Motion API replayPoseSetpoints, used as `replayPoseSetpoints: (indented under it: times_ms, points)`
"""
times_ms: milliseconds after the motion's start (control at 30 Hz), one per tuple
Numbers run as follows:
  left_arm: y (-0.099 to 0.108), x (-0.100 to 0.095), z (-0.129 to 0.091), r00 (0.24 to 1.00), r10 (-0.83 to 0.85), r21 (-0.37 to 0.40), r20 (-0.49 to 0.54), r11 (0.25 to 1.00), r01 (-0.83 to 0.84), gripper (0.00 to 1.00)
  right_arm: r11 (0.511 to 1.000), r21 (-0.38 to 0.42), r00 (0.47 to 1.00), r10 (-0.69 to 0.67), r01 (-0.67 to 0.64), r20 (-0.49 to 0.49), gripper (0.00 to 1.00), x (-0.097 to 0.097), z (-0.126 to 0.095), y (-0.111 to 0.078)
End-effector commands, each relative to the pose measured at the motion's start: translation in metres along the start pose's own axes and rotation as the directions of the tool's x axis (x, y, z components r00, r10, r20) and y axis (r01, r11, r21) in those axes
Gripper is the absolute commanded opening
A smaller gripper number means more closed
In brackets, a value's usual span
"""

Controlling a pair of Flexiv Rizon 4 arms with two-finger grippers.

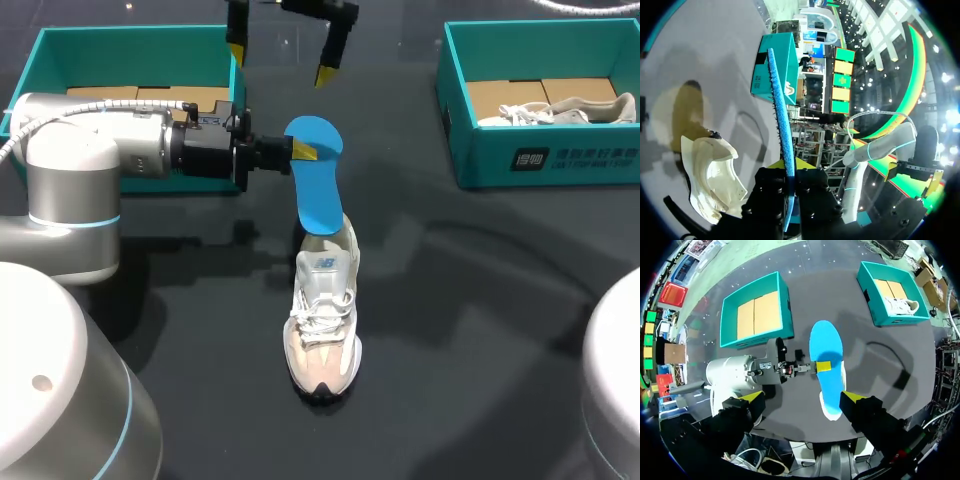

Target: Take the shoe out of the shoebox, open the shoe tongue, remove and reinsert the insole, then place the shoe into the shoebox

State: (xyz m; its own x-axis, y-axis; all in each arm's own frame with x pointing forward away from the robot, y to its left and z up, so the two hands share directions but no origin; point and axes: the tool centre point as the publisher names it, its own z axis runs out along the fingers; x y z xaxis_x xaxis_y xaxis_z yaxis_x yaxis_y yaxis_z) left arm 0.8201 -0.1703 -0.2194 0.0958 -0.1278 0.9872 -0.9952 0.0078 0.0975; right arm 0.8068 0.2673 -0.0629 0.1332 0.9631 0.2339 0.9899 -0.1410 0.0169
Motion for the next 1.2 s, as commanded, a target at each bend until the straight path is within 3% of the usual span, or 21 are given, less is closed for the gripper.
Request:
replayPoseSetpoints:
  times_ms: [33, 367, 633, 867, 1000, 1200]
  points:
    - [0.0, 0.0, 0.0, 1.0, 0.0, 0.0, 0.001, 1.0, 0.0, 0.0, 1.0, -0.001, 0.933, 0.026, -0.029, -0.36, 1.0, -0.02, -0.001, -0.002]
    - [0.0, 0.0, 0.0, 1.0, 0.0, 0.0, 0.001, 1.0, 0.0, 0.0, 0.998, 0.031, 0.83, 0.07, -0.063, -0.554, 1.0, -0.037, 0.008, 0.003]
    - [0.0, 0.0, 0.0, 1.0, 0.0, 0.0, 0.001, 1.0, 0.0, 0.0, 0.996, 0.063, 0.771, 0.086, -0.059, -0.632, 1.0, -0.039, 0.023, 0.009]
    - [0.0, 0.0, 0.0, 1.0, 0.0, 0.0, 0.001, 1.0, 0.0, 0.0, 0.995, 0.079, 0.674, 0.099, -0.06, -0.732, 1.0, -0.049, 0.039, 0.005]
    - [0.0, 0.0, 0.0, 1.0, 0.0, 0.0, 0.001, 1.0, 0.0, 0.0, 0.996, 0.071, 0.607, 0.087, -0.051, -0.79, 1.0, -0.059, 0.046, 0.002]
    - [0.0, 0.0, 0.0, 1.0, 0.0, 0.0, 0.001, 1.0, 0.0, 0.0, 0.996, 0.065, 0.559, 0.092, -0.068, -0.824, 1.0, -0.077, 0.051, 0.0]
